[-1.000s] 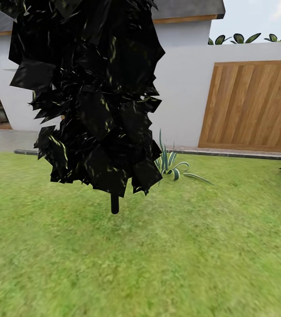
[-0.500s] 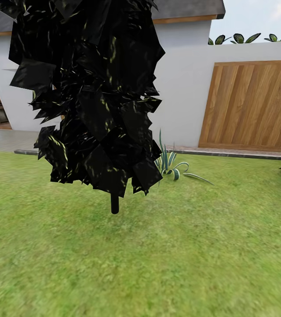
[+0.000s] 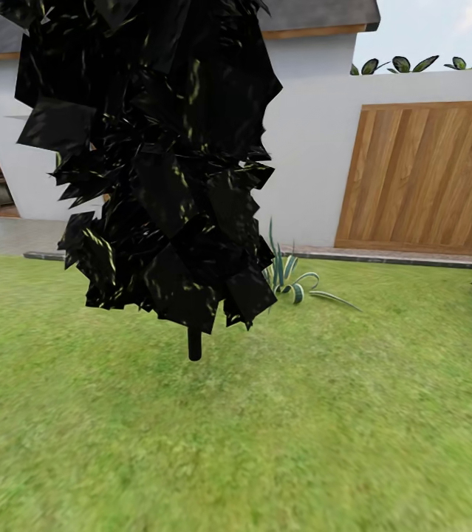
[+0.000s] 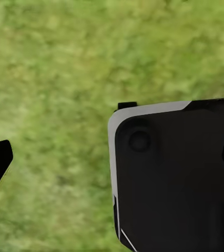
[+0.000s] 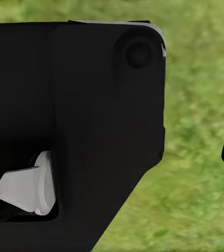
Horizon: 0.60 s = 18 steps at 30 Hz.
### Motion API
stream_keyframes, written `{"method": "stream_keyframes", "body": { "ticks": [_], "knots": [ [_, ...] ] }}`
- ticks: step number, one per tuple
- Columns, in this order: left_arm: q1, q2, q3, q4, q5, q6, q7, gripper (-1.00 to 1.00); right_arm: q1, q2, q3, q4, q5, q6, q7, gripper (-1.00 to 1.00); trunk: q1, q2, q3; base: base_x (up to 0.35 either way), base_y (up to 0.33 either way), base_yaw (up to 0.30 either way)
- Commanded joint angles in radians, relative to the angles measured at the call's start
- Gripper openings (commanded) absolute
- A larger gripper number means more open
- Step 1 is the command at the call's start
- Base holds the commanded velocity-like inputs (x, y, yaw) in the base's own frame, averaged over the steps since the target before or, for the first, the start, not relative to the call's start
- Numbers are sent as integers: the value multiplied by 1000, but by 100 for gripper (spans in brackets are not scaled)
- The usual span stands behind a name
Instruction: Take the three Easter eggs out of the wicker basket on the lawn in the garden, then place them on the lawn next to a single tree (choose any tree) so that all three eggs are next to the same tree and none are left in the basket.
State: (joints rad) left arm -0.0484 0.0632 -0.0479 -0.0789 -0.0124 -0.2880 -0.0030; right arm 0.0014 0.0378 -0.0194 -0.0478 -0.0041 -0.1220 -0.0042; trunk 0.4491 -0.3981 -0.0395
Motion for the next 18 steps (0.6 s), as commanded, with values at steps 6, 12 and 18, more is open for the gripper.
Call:
{"method": "stream_keyframes", "body": {
  "ticks": [6, 12, 18],
  "knots": [
    [-1, 0, -4, 1, -1, -3, 0, 100, 0, 2, -2, -1, 0, -2, 1, 100, 1, -2, -2, 174, 168, 0],
    [-1, 0, -4, 1, -1, -3, 0, 100, 0, 2, -2, -1, 0, -2, 1, 100, 1, -2, -2, 46, 44, 0],
    [-1, 0, -4, 1, -1, -3, 0, 100, 0, 2, -2, -1, 0, -3, 1, 100, 1, -2, -2, 47, 54, -7]
  ]
}}
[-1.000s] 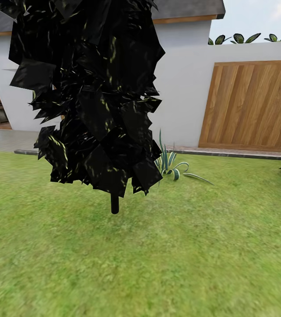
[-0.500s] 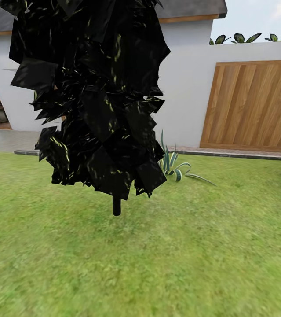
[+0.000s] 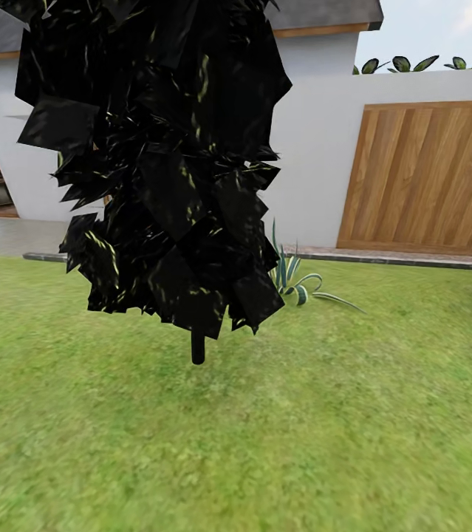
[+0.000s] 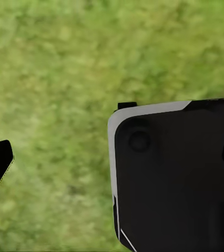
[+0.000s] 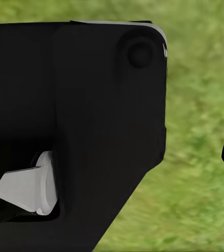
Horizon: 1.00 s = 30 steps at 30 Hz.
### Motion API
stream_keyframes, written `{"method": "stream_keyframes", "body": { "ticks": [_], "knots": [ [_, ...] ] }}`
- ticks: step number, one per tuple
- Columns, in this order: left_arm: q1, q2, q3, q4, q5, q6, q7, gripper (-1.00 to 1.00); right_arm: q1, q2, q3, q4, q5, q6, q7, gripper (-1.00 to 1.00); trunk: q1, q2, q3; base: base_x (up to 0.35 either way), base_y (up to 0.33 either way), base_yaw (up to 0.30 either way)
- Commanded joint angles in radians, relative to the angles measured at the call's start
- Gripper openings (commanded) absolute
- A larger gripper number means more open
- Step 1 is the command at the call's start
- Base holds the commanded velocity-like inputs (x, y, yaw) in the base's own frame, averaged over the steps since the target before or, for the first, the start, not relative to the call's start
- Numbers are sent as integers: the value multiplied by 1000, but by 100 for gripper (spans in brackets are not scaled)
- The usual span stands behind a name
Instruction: Take the three Easter eggs out of the wicker basket on the lawn in the garden, then place them on the lawn next to a single tree (choose any tree) so that all three eggs are next to the same tree and none are left in the basket.
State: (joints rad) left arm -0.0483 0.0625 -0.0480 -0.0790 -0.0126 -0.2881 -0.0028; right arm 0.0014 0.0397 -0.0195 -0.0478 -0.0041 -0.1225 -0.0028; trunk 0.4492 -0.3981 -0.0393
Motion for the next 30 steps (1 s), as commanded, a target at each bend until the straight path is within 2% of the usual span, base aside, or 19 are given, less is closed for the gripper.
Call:
{"method": "stream_keyframes", "body": {
  "ticks": [1, 21, 30],
  "knots": [
    [-1, 0, -4, 1, -1, -3, 0, 100, 0, 0, -2, -1, 0, -2, 0, 100, 1, -2, -2, 133, 157, -58],
    [-1, 0, -6, 1, -1, -3, 0, 100, 0, 3, -2, -1, 0, -3, 1, 100, 1, -2, 7, 155, 121, -24],
    [-1, 0, -6, 1, -3, -3, -1, 100, 0, 2, -2, -1, 0, -3, 1, 100, 1, -2, 18, 45, 86, 0]
  ]
}}
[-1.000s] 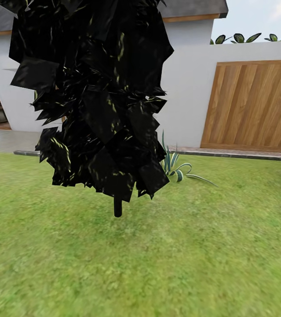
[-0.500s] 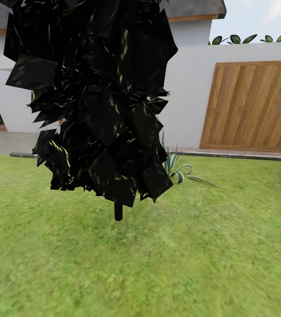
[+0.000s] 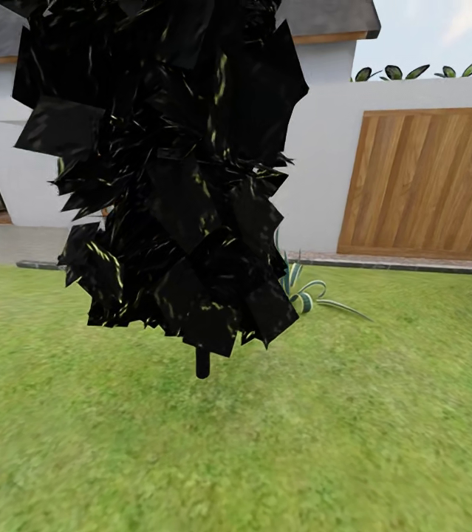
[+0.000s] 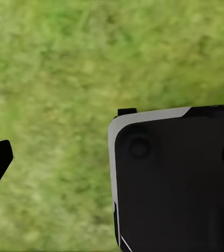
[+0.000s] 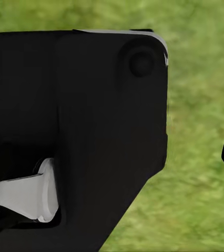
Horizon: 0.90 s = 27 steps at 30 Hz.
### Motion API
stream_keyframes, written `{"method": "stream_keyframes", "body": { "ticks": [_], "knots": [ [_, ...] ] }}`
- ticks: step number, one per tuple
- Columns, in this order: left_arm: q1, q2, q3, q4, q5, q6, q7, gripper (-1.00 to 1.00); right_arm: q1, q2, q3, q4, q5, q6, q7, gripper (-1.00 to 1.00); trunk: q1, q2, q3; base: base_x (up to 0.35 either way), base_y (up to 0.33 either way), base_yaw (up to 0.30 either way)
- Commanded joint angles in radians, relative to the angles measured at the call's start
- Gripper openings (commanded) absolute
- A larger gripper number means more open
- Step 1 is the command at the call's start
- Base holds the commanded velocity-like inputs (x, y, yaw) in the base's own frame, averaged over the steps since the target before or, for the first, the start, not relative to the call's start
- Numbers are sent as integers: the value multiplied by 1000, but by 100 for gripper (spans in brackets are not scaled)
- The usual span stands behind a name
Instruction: Take the three Easter eggs out of the wicker basket on the lawn in the garden, then place them on the lawn next to a single tree (choose any tree) so that all three eggs are next to the same tree and none are left in the basket.
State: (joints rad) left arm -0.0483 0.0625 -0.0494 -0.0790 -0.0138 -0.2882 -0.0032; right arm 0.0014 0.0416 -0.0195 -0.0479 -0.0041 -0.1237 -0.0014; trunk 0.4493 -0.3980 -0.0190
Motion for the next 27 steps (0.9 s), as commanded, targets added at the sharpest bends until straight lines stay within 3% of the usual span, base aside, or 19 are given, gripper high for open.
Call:
{"method": "stream_keyframes", "body": {
  "ticks": [1, 27],
  "knots": [
    [-1, 0, -4, 1, -1, -4, 0, 100, 0, 0, -2, -1, 0, -2, 0, 100, 1, -2, -2, 7, 149, 0],
    [-1, 0, -4, 1, -2, -6, 0, 100, 0, 1, -2, -1, 0, -2, 0, 100, 1, -2, 1, 29, 146, -7]
  ]
}}
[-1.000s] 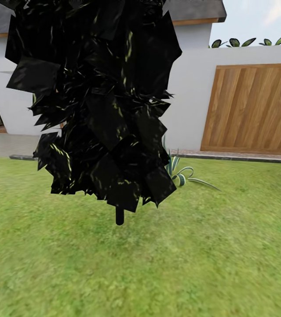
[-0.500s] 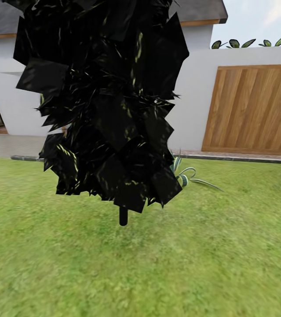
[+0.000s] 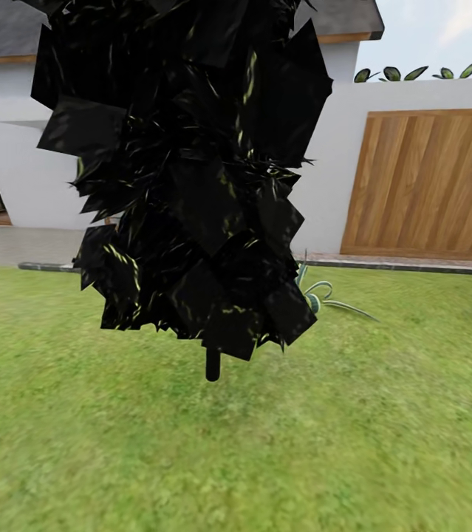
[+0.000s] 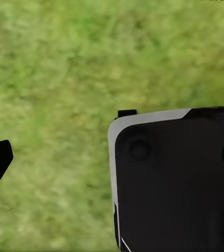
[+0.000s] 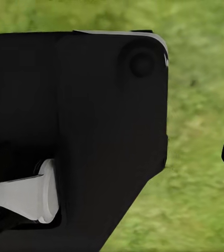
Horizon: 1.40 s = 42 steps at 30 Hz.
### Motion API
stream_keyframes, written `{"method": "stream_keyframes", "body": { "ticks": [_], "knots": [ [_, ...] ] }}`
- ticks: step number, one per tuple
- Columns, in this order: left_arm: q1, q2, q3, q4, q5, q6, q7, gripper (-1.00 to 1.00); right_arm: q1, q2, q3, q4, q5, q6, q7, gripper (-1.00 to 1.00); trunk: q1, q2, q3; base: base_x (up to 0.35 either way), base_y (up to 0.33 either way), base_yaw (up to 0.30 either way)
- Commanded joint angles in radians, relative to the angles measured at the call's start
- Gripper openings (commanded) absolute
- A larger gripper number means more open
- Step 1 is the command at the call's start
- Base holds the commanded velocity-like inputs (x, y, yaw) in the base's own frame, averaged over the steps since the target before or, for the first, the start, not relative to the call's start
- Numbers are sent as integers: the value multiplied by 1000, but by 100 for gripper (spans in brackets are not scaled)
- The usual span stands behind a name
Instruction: Take the three Easter eggs out of the wicker basket on the lawn in the garden, then place them on the lawn next to a single tree (choose any tree) so that all three eggs are next to the same tree and none are left in the basket.
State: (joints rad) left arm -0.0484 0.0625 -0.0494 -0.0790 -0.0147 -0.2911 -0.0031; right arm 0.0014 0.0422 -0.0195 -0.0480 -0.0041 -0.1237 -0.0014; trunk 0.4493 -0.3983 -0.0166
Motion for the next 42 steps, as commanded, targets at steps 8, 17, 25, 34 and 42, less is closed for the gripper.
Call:
{"method": "stream_keyframes", "body": {
  "ticks": [8, 17, 25, 34, 42],
  "knots": [
    [-1, 0, -4, 1, -1, -3, -1, 100, 0, 0, -2, -1, 0, -2, 0, 100, 1, -2, 5, 19, 54, -152],
    [-1, 0, -4, 1, -1, -3, 0, 100, 0, 0, -2, -1, 0, -3, 0, 100, 1, -2, 11, 2, 133, -115],
    [-1, 1, -4, 1, -1, -3, 0, 100, 0, 0, -2, -1, 0, -3, 0, 100, 1, -2, 12, 54, 115, -14],
    [-1, 0, -4, 1, -1, -3, 0, 100, 0, 1, -2, -1, 0, -4, 0, 100, 1, -2, 13, 46, 164, -18],
    [-1, 1, -4, 1, -1, -3, 0, 100, 0, 3, -1, -1, 0, -4, 0, 100, 1, -2, 14, 13, 79, -23]
  ]
}}
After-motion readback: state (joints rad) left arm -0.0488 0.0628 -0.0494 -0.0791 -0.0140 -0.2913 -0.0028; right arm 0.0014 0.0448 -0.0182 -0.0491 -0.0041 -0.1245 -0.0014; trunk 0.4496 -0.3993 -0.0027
